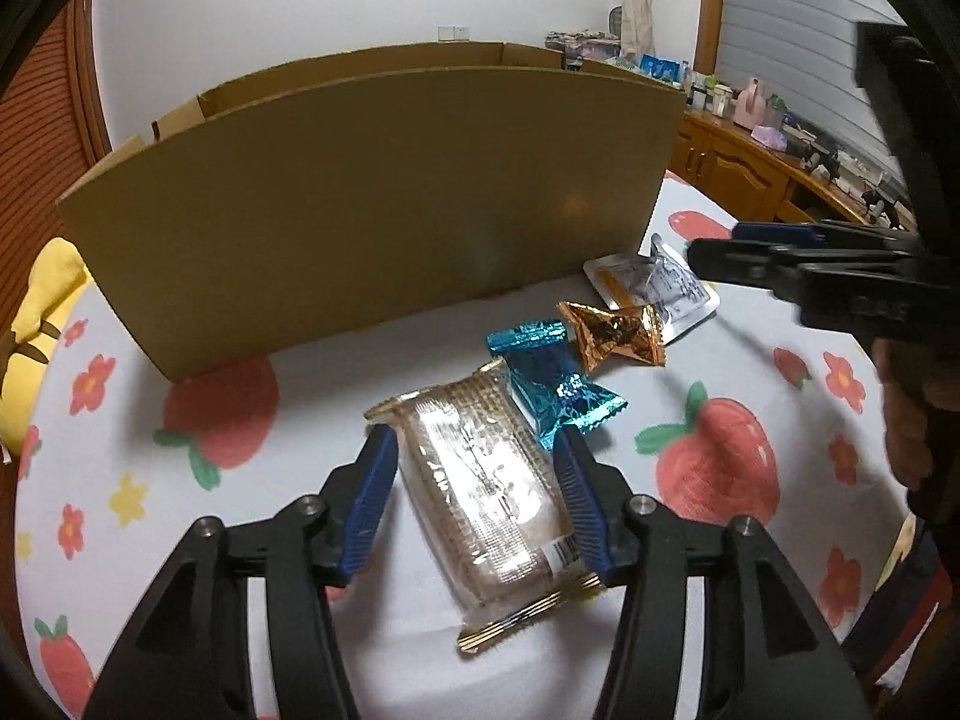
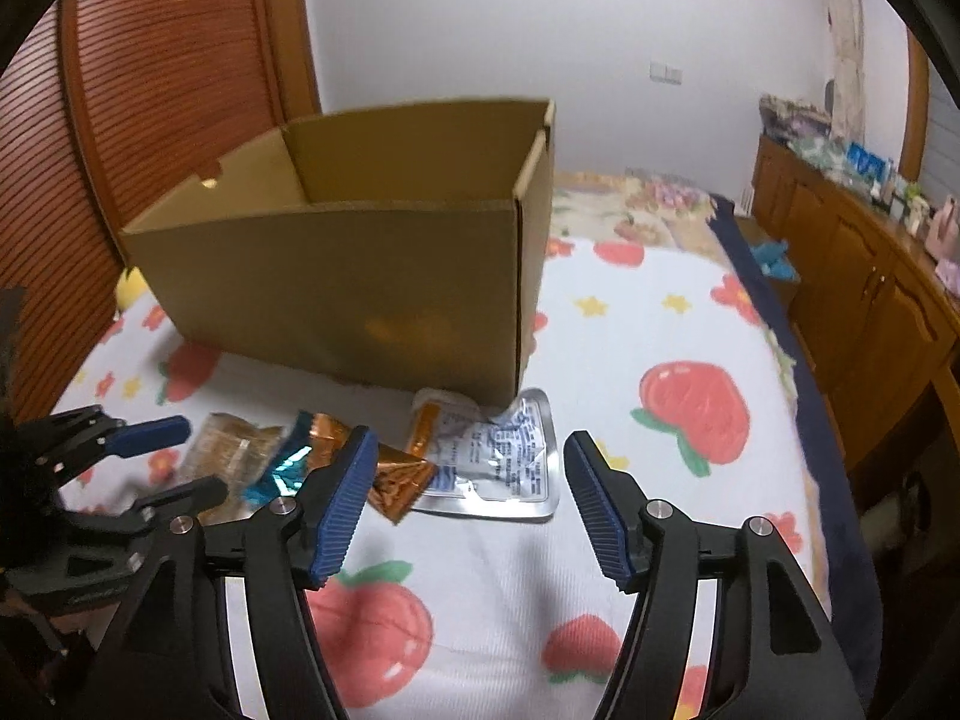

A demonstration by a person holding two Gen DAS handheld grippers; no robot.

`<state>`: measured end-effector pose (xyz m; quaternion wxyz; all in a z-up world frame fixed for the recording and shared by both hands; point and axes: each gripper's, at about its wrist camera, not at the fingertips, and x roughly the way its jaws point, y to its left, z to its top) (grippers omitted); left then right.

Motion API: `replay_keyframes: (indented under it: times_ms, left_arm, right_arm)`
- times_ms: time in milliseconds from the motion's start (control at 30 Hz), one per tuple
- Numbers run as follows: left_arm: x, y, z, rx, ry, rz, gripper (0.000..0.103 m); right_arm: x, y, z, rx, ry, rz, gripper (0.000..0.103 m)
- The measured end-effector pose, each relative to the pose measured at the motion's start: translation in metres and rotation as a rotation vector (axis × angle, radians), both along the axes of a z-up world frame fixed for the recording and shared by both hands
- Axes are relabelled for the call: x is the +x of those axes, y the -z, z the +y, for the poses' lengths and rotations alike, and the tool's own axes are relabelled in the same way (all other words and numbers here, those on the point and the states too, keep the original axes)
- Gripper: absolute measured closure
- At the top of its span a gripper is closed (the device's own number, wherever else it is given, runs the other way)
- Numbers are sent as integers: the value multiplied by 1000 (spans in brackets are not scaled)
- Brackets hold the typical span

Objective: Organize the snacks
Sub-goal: 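Grasp the brown wafer bar with the left gripper while the right grasps the silver-orange pouch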

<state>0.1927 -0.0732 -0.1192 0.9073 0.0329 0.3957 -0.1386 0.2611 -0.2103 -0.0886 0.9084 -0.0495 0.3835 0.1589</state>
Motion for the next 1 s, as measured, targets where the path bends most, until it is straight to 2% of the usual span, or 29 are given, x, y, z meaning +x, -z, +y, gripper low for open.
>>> replay_keyframes:
  times_ms: [133, 367, 500, 700, 800, 1000]
  left_arm:
    - [0, 5, -3, 11, 2, 19, 41]
    - [-1, 11, -2, -11, -2, 45, 37]
    - [-3, 11, -6, 25, 0, 40, 34]
    - [-6, 12, -6, 36, -11, 34, 28]
    - [-7, 12, -5, 34, -14, 34, 27]
    - [-11, 12, 2, 23, -16, 31, 27]
  right_arm:
    - [16, 14, 2, 0, 16, 36, 33]
    - [36, 33, 5, -2, 50, 94, 27]
    - [42, 39, 7, -10, 51, 111, 25]
    - [45, 43, 15, -54, 45, 108, 18]
    - [47, 46, 23, -120, 35, 95, 16]
    - [46, 46, 20, -121, 22, 99, 15]
